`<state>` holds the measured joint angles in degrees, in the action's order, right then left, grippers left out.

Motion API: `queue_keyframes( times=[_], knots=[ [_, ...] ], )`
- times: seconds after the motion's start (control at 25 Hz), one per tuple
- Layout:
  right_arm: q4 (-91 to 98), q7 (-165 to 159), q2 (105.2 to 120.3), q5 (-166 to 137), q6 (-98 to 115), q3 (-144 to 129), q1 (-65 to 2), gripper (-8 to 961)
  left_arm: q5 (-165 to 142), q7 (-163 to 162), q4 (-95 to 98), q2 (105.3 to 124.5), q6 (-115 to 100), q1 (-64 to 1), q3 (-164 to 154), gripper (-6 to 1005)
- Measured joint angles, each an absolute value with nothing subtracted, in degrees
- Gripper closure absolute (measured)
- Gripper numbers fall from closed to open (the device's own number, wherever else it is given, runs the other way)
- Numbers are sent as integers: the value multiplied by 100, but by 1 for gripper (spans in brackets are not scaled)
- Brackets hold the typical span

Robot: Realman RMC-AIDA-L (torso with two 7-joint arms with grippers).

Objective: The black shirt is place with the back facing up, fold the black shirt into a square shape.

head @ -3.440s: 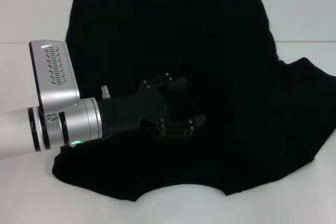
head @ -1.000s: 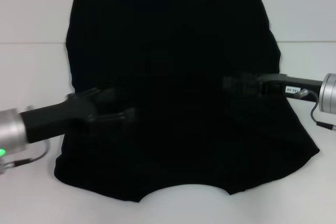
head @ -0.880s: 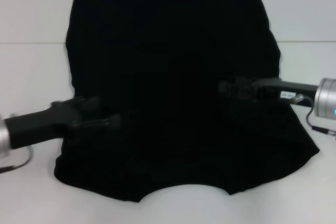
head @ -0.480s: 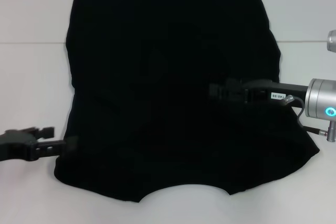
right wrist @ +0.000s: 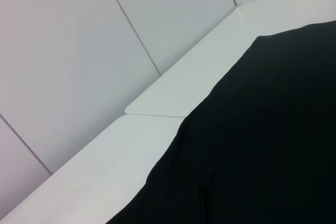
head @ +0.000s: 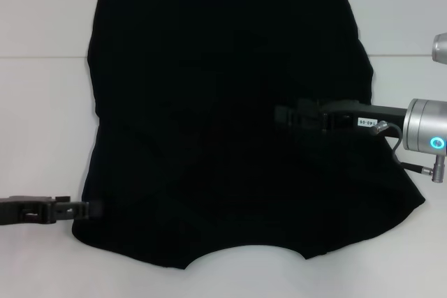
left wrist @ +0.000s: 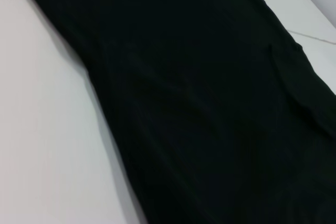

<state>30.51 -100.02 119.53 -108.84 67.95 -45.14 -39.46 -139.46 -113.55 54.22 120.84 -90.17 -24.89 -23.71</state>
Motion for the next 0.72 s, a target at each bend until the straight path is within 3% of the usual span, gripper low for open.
queue_keyframes(
  times=[0.48, 0.72],
  knots=[
    [3076, -10002, 11943, -10880, 6802, -4469, -3903, 208, -14350, -11639, 5243, 12084, -8598, -2629, -2698, 192],
    [3093, -10001, 11931, -10880, 6798, -4458, -3893, 221, -14377, -11674, 5209, 12074, -8467, -2699, -2687, 435]
  ],
)
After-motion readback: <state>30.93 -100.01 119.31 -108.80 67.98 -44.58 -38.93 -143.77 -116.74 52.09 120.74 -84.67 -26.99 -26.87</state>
